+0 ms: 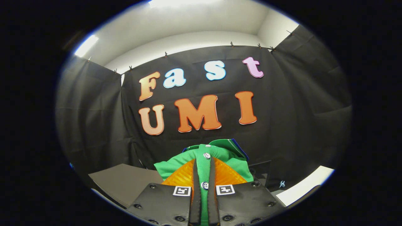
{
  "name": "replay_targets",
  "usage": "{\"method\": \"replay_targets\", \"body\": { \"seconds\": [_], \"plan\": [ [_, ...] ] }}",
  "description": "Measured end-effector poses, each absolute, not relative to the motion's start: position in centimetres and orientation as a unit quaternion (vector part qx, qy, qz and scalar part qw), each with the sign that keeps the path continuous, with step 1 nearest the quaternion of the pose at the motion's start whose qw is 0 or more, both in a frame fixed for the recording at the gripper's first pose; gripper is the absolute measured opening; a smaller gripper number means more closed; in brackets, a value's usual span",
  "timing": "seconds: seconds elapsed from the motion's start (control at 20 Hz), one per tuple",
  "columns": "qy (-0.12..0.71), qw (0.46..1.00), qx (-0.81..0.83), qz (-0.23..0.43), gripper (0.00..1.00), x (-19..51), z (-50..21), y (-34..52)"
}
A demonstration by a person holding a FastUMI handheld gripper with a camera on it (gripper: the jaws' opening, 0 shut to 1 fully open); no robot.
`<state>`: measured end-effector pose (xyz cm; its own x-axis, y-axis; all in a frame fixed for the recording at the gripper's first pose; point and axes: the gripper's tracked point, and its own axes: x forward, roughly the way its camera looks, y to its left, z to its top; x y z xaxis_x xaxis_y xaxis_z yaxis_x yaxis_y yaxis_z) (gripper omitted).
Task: Put the clothes into the washing machine and then close the washing machine lid.
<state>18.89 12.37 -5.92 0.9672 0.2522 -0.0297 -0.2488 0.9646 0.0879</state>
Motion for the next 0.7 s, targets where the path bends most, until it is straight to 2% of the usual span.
{"method": "replay_targets", "body": {
  "seconds": [0.3, 0.7],
  "plan": [
    [0.072, 0.991, 0.027, 0.111, 0.16, 21.1, -11.6, 6.7],
    [0.135, 0.981, 0.038, 0.131, 0.16, 23.6, -18.6, 6.6]
  ]
}}
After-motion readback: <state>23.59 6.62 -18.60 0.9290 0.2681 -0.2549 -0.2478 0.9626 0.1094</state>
